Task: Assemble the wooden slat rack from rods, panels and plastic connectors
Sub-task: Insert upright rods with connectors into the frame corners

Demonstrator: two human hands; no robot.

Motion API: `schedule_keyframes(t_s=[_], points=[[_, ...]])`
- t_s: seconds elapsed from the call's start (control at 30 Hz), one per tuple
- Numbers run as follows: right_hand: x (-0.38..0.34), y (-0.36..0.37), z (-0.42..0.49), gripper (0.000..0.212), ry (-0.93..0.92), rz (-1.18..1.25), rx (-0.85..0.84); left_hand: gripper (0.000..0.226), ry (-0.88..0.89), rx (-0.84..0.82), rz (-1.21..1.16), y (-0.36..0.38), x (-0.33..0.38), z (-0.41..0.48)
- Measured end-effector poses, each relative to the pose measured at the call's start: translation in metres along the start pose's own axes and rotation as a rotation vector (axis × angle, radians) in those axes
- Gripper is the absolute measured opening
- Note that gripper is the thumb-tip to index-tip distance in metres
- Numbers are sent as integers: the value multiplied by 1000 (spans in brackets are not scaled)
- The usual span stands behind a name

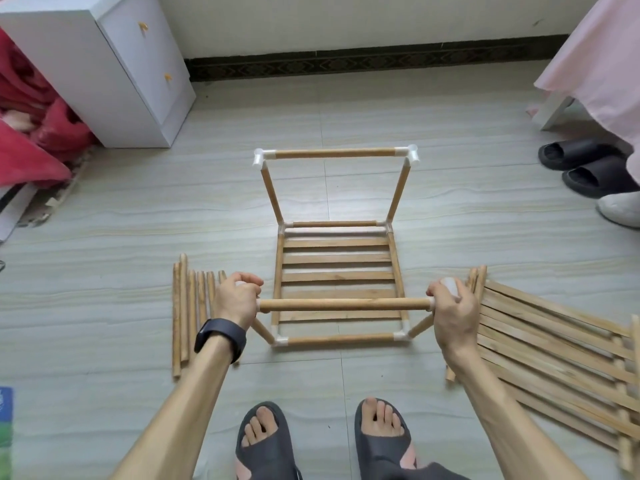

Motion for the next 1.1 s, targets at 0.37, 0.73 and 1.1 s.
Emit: schedule_keyframes(t_s=[0.37,0.73,1.1], points=[[-28,-6,19,25,23,-133,-128,18,-25,-45,-35,-4,-4,-15],[-50,2,34,23,-207,-717,-266,59,663,-70,990,9,19,-19],[-37,4,30,37,-324,-873,-152,43,524,-201,1208,14,24,3]])
Point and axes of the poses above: each hand's wrist, its own z-axis towards the middle knuckle, its own y-axis out of the palm, x = y × z, the point moved 1 cm from there along z, towards the middle knuckle
